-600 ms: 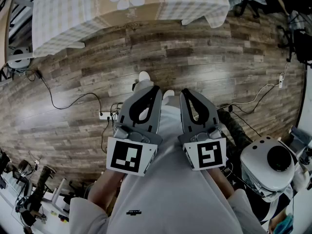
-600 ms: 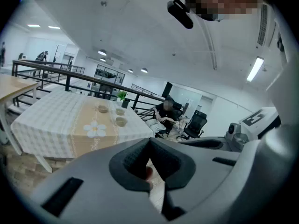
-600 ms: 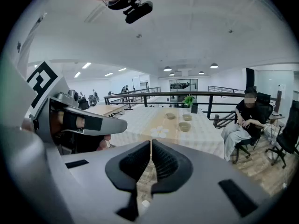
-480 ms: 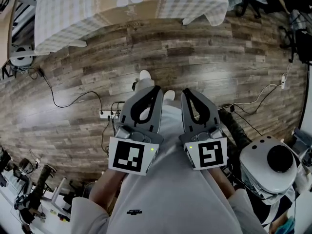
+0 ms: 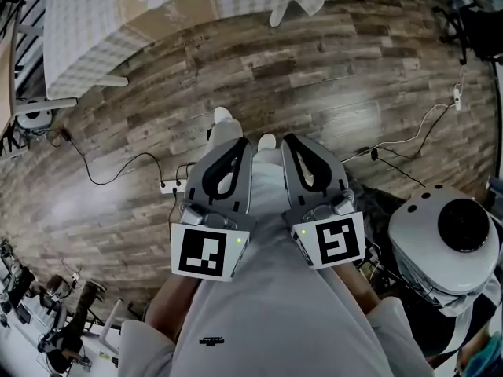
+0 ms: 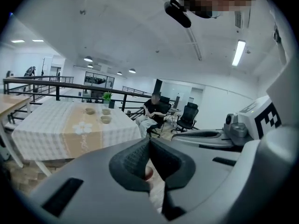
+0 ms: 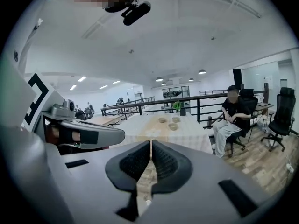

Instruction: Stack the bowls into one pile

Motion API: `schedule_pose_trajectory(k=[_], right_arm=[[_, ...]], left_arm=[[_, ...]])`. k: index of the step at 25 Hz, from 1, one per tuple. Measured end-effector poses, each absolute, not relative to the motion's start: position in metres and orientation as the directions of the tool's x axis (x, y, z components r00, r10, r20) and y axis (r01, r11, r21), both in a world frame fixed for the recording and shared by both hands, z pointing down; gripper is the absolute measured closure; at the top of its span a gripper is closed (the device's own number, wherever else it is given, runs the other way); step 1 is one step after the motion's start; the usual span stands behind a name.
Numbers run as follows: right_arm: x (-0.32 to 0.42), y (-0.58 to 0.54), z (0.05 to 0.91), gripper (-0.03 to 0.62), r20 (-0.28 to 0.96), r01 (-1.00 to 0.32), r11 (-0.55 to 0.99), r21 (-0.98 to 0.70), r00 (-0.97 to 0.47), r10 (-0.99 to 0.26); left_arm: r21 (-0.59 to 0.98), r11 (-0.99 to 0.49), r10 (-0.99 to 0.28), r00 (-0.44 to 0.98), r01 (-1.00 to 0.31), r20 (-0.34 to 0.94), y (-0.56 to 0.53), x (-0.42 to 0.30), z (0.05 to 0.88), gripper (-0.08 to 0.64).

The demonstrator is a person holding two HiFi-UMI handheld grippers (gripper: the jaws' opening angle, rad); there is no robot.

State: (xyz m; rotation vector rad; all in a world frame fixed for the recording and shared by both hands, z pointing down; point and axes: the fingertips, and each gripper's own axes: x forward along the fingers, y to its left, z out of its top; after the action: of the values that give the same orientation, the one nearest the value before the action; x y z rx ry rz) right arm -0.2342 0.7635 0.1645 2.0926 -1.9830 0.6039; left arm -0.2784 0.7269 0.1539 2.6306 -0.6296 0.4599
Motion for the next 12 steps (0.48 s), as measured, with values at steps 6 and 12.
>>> schedule_pose_trajectory(k=[6, 12], right_arm=[[-0.228, 0.762, 0.161, 0.554, 0.405, -0.986, -0.057, -0.154, -0.010, -0.914], [-0.209, 0.714, 0.171, 0.554, 0.414, -0.986, -0.074, -0.147, 0.006, -0.910]], left_arm=[[0.296, -0.814, -0.368, 0.839, -0.499, 0.401, 0.729, -0.270, 0.153, 0.541], [0.302, -0.793, -0.394, 0.824, -0.529, 0.408, 0.675, -0.259, 0.161, 0.541]])
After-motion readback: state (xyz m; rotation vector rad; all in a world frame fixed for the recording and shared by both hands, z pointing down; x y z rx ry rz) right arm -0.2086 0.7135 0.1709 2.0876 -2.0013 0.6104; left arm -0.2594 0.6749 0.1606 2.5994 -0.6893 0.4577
